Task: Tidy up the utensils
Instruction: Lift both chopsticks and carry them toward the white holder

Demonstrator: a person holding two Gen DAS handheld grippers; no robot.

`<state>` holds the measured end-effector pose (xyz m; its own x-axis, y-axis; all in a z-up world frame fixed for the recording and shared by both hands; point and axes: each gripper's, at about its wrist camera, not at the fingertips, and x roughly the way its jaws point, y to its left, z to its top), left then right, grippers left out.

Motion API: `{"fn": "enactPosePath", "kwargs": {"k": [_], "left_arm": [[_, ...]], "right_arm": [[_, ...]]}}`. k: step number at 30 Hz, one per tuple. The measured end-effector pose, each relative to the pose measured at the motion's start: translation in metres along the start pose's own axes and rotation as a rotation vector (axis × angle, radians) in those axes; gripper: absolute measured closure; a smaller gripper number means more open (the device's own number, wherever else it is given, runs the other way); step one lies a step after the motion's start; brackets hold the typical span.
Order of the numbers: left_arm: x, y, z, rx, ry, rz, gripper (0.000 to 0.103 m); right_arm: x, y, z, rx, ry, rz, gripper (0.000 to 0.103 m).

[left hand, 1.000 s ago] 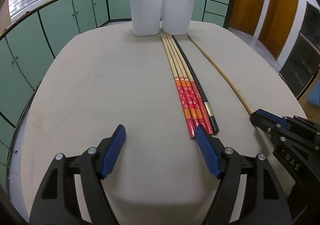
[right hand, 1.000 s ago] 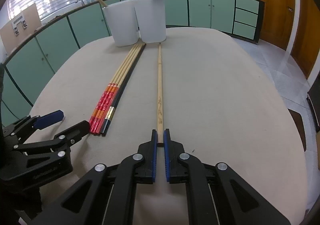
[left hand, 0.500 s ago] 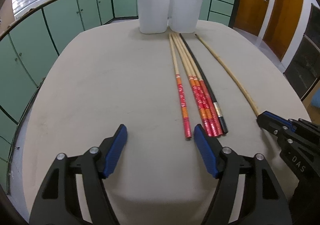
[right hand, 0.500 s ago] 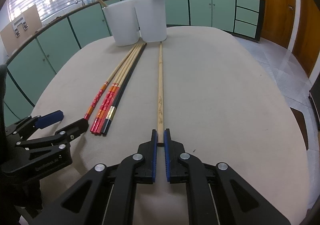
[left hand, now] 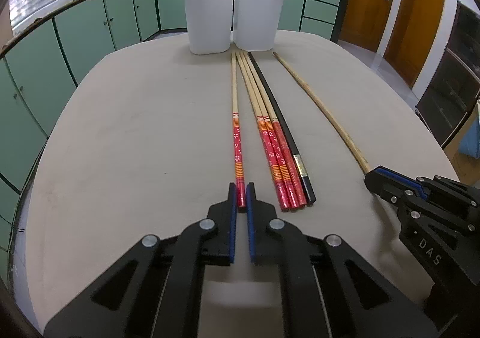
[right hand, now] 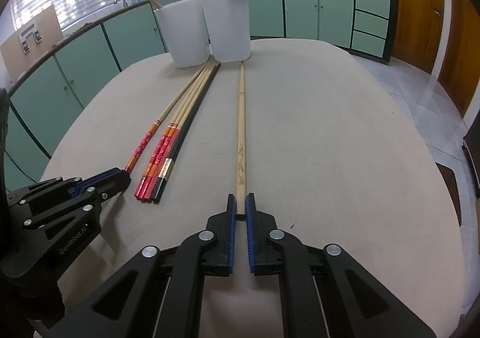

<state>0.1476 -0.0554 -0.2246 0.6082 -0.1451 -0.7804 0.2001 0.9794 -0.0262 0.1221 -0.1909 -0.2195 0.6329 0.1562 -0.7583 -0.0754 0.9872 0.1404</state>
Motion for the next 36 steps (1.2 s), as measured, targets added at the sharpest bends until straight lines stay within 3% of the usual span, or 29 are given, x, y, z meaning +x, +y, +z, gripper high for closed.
{"fn": "enactPosePath", "kwargs": {"k": [6,16,27,36], "left_arm": [[-0.010,0.003,0.003,-0.002,-0.024,0.000,0.098],[-0.060,0.010,0.029,0.001,-0.159,0.006,0.098],[-0.121,0.012,0.084,0.018,-0.342,-0.003,0.098],[-0.134,0.011,0.133,0.041,-0.394,-0.060,0.098]], "right_arm": [[-0.010,-0.003,0.001,0.004,-0.022,0.008,0.096],[-0.057,-0.008,0.028,-0.008,-0.138,0.032,0.096],[-0.108,-0.005,0.087,-0.065,-0.275,0.068,0.096],[-0.125,0.007,0.143,-0.147,-0.308,0.109,0.096]]}}
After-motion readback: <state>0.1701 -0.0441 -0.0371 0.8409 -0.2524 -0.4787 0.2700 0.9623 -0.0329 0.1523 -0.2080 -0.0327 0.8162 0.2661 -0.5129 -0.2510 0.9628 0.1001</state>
